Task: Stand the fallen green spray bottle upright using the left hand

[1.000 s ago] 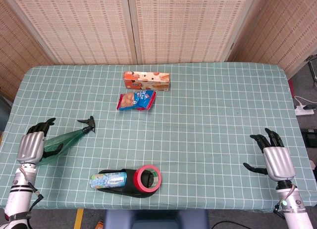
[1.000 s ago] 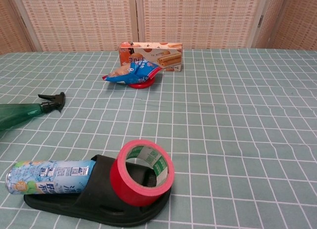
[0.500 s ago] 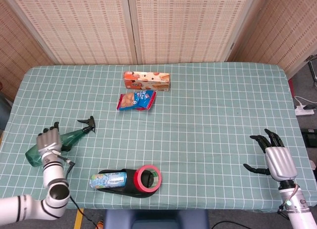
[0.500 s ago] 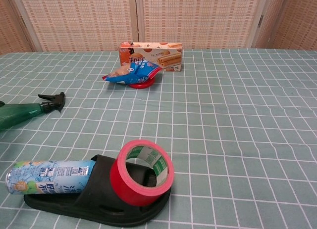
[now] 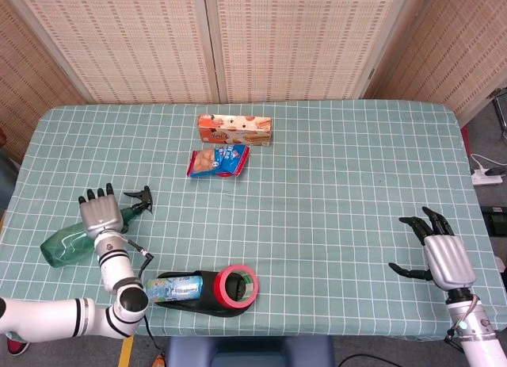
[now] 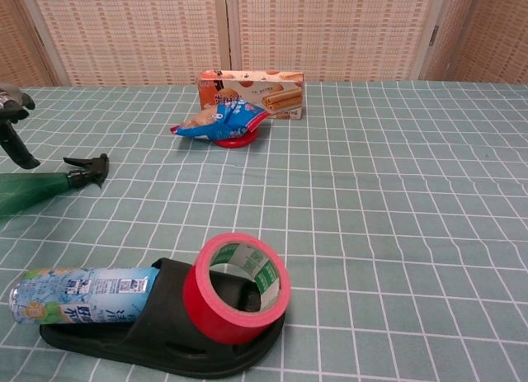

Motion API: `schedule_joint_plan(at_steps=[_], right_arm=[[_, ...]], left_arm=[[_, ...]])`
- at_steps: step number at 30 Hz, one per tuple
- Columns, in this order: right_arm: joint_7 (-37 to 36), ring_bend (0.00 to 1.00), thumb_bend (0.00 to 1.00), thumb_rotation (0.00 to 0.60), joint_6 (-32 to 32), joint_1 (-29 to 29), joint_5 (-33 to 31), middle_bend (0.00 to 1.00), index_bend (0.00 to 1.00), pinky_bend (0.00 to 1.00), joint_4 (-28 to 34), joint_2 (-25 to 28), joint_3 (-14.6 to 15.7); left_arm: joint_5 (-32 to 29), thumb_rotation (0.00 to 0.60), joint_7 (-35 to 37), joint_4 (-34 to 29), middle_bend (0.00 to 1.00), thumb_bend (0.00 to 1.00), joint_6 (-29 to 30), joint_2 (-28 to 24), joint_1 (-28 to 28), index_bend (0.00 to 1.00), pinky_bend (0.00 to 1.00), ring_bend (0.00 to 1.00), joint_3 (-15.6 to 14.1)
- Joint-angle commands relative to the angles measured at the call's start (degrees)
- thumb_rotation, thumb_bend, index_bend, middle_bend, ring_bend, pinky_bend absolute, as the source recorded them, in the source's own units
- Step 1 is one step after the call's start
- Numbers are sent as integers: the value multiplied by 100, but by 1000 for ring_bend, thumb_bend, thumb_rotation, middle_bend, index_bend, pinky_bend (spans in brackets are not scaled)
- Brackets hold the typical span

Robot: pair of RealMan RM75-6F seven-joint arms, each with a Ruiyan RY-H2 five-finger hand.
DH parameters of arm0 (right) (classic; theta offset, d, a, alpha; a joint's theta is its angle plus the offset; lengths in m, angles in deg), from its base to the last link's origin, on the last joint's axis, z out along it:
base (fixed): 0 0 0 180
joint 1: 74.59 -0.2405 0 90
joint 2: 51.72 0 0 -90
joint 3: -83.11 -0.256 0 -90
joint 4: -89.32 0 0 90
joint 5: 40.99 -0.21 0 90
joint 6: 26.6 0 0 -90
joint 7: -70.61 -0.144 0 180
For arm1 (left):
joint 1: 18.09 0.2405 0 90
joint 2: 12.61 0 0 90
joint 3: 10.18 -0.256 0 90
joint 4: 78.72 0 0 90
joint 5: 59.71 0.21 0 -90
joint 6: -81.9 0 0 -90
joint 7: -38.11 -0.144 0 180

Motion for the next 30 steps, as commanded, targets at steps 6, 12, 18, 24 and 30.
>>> schedule_joint_plan(at_steps=[6,12,18,24,30], right_arm=[[-44,0,0,600,-33,-8,-25,233,218,79,37,30,1],[-55,0,0,600,-42,-7,-44,234,218,79,34,44,2],[-40,0,0,600,-25,-1,-51,233,218,79,28,40,1],[9,0,0,600,20,16,-66,234,218,79,9,7,-10],[87,0,0,600,85,34,-96,234,218,79,-17,-53,-35]], left_arm=[[-317,600,-386,360,88,260,-258,94,59,169,124,41,117],[-574,600,-406,476,84,260,-424,184,94,188,129,41,409],[-807,600,-437,628,85,260,-590,260,87,201,134,42,673],[-954,600,-507,963,86,260,-794,387,81,212,133,46,757],[-1213,600,-576,1376,88,260,-1056,494,81,226,137,46,950]])
